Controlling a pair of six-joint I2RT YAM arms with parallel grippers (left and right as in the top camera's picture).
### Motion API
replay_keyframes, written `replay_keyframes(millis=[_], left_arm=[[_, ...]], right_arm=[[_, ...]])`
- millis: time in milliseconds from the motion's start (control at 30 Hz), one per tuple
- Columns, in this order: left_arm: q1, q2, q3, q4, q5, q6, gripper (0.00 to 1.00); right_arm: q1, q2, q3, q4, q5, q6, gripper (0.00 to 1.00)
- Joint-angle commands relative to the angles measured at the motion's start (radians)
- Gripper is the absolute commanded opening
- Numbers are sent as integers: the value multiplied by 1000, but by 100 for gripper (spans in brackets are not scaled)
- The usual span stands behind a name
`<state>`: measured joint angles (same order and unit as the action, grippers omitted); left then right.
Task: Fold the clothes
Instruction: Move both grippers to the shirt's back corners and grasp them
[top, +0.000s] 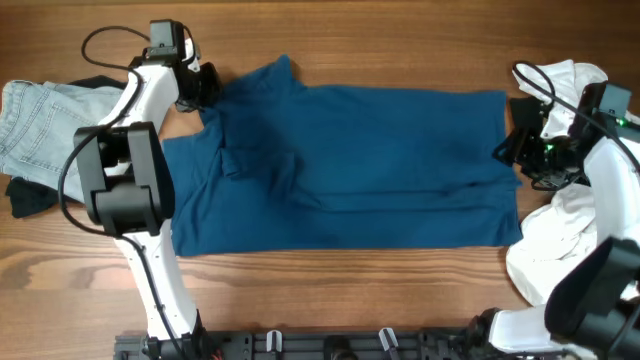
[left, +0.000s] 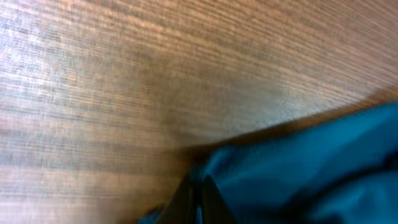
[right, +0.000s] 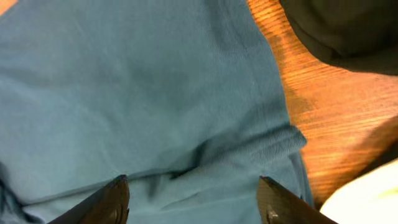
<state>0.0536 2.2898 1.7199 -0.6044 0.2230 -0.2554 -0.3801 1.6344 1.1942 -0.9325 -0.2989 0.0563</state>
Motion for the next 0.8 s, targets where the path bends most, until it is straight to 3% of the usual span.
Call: replay_keyframes(millis=[0, 167, 300, 367, 600, 767], left_arm=[[-3, -120, 5, -35, 62, -23, 4], [-4, -135, 5, -142, 69, -45, 4], [-11, -135, 5, -186, 69, -45, 4], [-21, -135, 4, -196, 68, -45, 4], [-42, -135, 4, -198, 22, -44, 4], [-42, -135, 4, -197, 18, -44, 4]], right_arm=[[39, 122, 149, 78, 18, -31, 72], [133, 311, 180, 472, 106, -29, 75], [149, 459, 180, 613, 283, 87, 76], [149, 502, 180, 686, 284, 102, 77], [151, 520, 179, 750, 229, 103, 75], [159, 520, 179, 768, 209, 104, 60]])
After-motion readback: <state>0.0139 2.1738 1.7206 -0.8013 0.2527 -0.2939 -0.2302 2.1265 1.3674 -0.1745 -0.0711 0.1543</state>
